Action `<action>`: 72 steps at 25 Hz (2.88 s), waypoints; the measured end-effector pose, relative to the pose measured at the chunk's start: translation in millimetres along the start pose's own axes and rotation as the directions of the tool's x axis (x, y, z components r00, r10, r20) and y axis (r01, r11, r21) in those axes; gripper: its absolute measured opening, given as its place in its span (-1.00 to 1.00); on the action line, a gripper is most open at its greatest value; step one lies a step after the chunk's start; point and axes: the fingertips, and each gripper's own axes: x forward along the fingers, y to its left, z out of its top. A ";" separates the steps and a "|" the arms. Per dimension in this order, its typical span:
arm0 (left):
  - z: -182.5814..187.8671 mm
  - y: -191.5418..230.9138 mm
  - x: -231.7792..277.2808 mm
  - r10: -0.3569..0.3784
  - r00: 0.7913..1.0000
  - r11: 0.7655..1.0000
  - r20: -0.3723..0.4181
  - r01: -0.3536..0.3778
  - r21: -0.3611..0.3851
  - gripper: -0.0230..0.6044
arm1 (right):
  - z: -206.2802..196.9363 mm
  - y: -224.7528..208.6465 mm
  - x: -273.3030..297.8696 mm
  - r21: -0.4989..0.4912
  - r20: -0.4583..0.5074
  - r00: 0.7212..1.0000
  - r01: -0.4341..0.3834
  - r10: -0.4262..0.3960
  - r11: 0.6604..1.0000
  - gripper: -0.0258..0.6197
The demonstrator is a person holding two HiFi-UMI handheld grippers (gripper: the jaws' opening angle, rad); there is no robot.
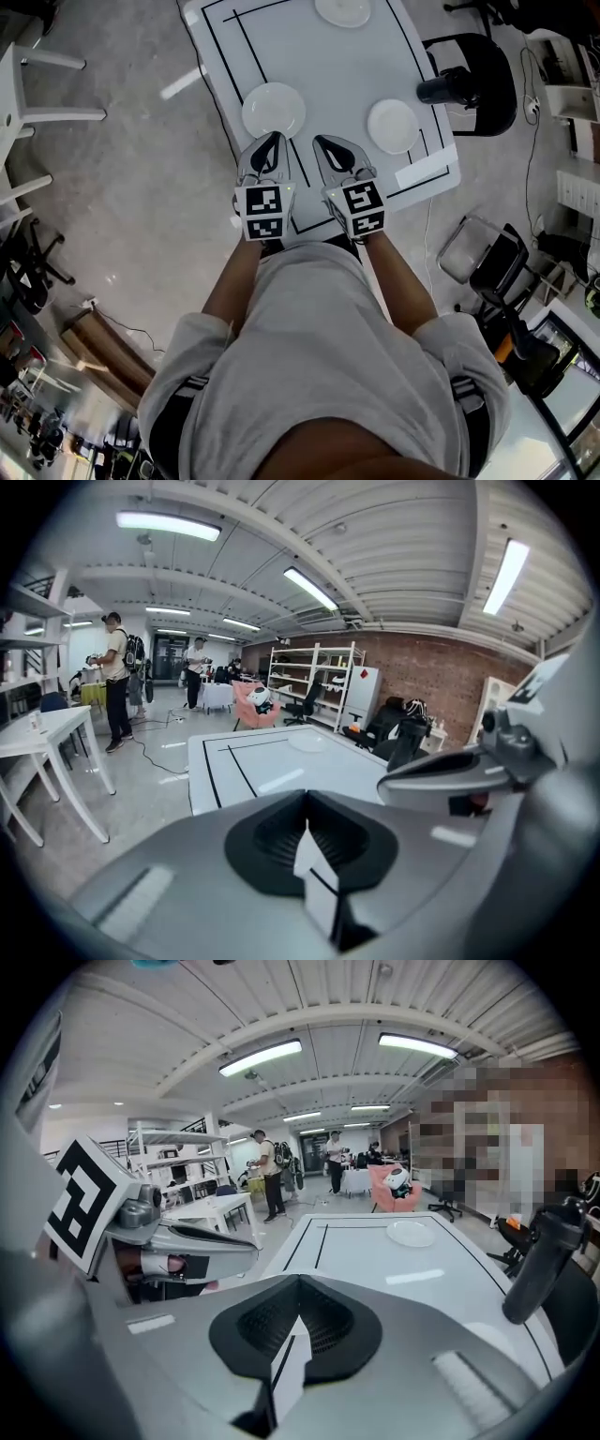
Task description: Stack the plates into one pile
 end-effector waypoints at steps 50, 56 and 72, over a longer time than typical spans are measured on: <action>-86.8 112.3 101.2 0.024 0.897 0.968 -0.441 -0.130 -0.213 -0.45 | -75.8 -59.2 146.1 0.144 -0.375 0.926 0.016 0.040 0.990 -0.50; -97.6 112.3 100.8 -0.003 0.879 0.943 -0.477 -0.156 -0.294 -0.45 | -75.3 -53.9 150.5 0.194 -0.377 0.923 0.005 0.070 0.981 -0.46; -99.3 96.6 87.8 -0.032 0.877 0.951 -0.479 -0.121 -0.285 -0.67 | -63.1 -60.6 136.8 0.083 -0.334 0.942 0.050 -0.019 0.995 -0.66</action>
